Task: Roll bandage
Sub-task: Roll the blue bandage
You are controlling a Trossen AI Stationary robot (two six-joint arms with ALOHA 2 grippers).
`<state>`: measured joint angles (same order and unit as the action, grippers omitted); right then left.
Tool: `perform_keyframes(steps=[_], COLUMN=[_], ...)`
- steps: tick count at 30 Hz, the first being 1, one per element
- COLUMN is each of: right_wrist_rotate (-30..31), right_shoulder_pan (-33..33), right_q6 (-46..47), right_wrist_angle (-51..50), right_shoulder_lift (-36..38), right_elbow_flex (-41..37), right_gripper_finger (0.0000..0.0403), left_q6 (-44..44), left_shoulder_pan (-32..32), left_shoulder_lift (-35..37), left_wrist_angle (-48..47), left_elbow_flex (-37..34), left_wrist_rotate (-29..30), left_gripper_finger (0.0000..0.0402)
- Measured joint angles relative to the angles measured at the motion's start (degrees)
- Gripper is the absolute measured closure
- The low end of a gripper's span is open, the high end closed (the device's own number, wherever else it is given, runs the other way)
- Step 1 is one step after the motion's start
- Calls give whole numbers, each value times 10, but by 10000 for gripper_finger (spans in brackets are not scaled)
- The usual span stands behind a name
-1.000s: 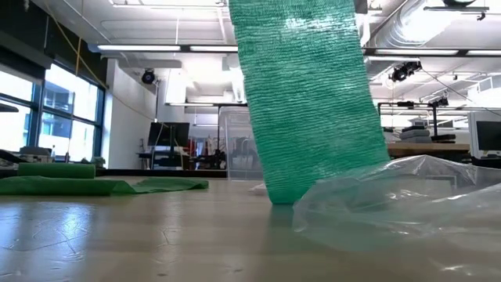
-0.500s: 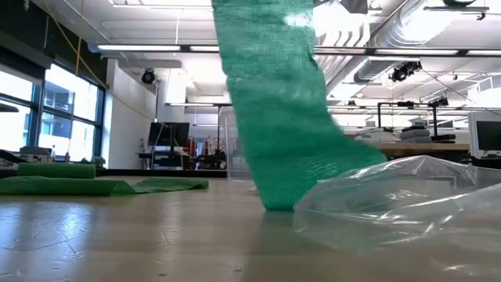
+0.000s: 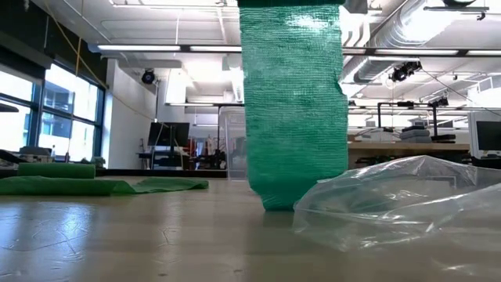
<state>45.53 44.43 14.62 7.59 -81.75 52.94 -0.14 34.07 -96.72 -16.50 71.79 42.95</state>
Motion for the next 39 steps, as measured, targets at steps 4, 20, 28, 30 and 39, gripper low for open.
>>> perform_keyframes(steps=[4,20,28,30,39], right_wrist_rotate=[-4,-26,-34,-32,-32], right_shoulder_pan=[-30,-37,-40,-43,-42], right_q6=[6,102,78,78,53], right_wrist_angle=[-45,-128,-78,-74,-57], right_shoulder_lift=[2,-33,-51,-51,-50], right_elbow_flex=[21,22,22,22,22], right_gripper_finger=[238,238,279,293,389], left_q6=[-12,-34,-42,-39,-35], left_shoulder_pan=[1,-2,-1,3,2], left_shoulder_lift=[0,0,0,0,0], left_wrist_angle=[0,1,2,11,47], left_elbow_flex=[0,0,0,0,-1], left_wrist_rotate=[-16,-35,-39,-45,-62], left_gripper_finger=[401,401,401,401,384])
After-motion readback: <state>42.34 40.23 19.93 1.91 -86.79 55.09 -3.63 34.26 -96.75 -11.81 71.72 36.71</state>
